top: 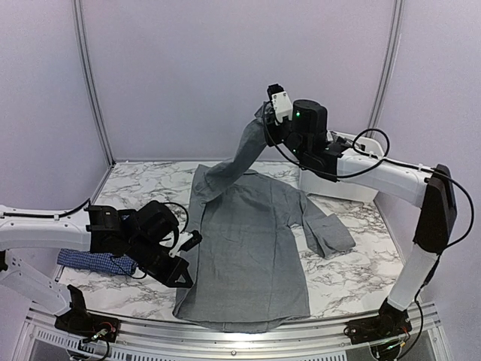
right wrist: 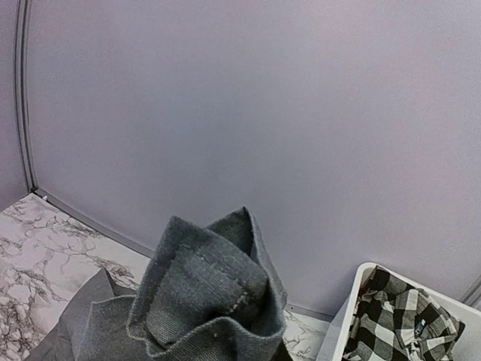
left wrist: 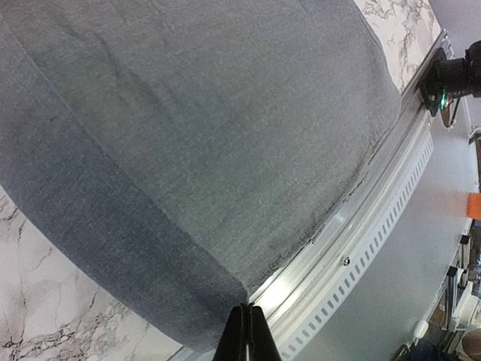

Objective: Fold and stack the long sleeve shirts
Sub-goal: Fold the crumpled shirt at the center of the board.

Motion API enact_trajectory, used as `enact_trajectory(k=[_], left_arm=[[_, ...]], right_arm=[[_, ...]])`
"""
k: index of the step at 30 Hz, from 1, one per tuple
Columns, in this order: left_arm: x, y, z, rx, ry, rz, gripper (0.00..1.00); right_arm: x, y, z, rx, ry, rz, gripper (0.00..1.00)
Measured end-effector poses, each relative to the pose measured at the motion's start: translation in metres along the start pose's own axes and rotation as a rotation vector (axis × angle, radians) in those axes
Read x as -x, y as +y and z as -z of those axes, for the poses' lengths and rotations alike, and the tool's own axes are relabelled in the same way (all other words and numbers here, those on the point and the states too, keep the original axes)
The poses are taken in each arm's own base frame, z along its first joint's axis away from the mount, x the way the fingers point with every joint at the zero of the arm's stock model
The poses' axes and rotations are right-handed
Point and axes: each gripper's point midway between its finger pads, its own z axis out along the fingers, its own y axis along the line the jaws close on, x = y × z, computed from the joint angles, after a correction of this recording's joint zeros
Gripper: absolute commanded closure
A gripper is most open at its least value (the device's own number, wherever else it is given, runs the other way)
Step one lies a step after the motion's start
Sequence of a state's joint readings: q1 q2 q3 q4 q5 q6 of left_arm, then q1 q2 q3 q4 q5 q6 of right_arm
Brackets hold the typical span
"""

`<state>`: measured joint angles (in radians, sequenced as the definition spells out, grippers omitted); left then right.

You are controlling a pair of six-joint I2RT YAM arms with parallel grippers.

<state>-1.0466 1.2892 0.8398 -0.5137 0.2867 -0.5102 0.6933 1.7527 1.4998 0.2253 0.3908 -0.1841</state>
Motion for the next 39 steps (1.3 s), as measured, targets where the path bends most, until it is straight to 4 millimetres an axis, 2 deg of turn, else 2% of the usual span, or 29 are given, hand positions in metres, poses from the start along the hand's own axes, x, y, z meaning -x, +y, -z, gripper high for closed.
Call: enact_trajectory(k=[8, 15, 21, 28, 39], left_arm=[[-0.002, -0.012, -0.010, -0.066, 0.058, -0.060, 1.00], [-0.005, -0.017, -0.018, -0.100, 0.096, -0.086, 1.00], [-0.001, -0.022, -0.028, -0.122, 0.117, -0.100, 1.00], [0.000, -0.024, -0.040, -0.138, 0.145, -0.112, 1.00], [-0.005, -0.021, -0.063, -0.145, 0.192, -0.104, 0.98]], right_arm=[[0.011, -0.021, 0.015, -0.078, -0.005, 0.021, 1.00], [0.006, -0.031, 0.023, -0.115, 0.019, 0.044, 1.00], [-0.011, -0.029, 0.024, -0.114, 0.071, 0.070, 1.00], [-0.022, -0.026, 0.024, -0.098, 0.104, 0.061, 1.00], [-0.053, -0.005, 0.029, -0.015, 0.193, 0.030, 1.00]])
